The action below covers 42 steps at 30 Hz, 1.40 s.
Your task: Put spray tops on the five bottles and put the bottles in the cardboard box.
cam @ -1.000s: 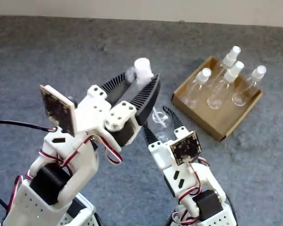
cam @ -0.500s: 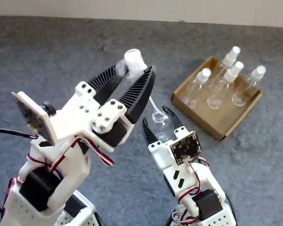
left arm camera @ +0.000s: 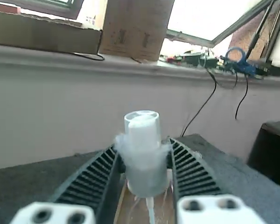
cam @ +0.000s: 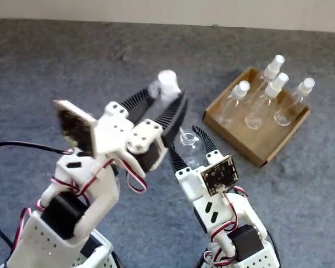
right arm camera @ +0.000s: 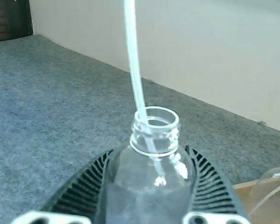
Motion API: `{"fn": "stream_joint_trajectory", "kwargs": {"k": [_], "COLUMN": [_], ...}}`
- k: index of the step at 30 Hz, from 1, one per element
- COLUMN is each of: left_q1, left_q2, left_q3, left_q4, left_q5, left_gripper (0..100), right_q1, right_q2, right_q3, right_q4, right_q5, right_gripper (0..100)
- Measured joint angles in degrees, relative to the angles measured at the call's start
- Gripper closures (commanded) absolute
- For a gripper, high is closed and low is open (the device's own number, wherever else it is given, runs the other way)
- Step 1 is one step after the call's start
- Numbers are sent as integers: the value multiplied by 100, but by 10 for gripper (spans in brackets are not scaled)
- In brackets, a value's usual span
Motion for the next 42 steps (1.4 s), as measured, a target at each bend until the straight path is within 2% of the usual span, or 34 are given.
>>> {"fn": "stream_joint_trajectory", "kwargs": {"k": [11,16,18,23,27,42], "left_q1": [308,308,308,299,299,299], "left_q2": [0,0,0,0,0,0], "left_q3": [1248,1371,1371,1371,1371,1371], "left_q4": [0,0,0,0,0,0], "left_q5": [9,0,0,0,0,0], "left_gripper": [986,982,940,758,710,709], "right_q1": [-9,-9,-9,-9,-9,-9], "right_q2": [0,0,0,0,0,0], "right_q3": [9,211,211,211,211,211], "right_q4": [0,0,0,0,0,0], "right_q5": [9,9,9,9,0,0], "right_gripper": [879,879,879,879,879,879]}}
